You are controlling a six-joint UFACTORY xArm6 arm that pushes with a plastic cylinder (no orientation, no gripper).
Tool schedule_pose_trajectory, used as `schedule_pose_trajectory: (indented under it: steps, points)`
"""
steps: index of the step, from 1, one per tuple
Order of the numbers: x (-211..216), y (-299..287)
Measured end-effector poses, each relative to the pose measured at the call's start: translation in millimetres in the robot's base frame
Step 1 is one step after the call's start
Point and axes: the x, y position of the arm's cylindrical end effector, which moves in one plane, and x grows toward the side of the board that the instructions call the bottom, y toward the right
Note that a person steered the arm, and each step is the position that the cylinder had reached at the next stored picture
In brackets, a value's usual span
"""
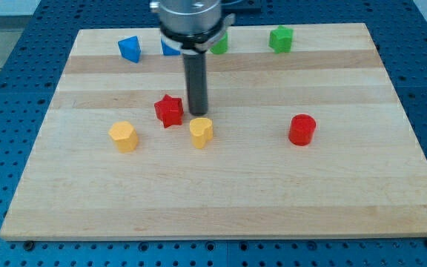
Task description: Push the red star parallel to the left of the yellow hexagon
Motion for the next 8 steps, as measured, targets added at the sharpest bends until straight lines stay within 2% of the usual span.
schedule_pose_trajectory:
  steps: [2,3,4,5,6,8]
  points:
    - [0.8,-123.6]
    - [0.8,-164.6]
    - [0.1,-175.7]
    - [23.2,-207.5]
    - [25.5,-221.4]
    - [19.8,-218.5]
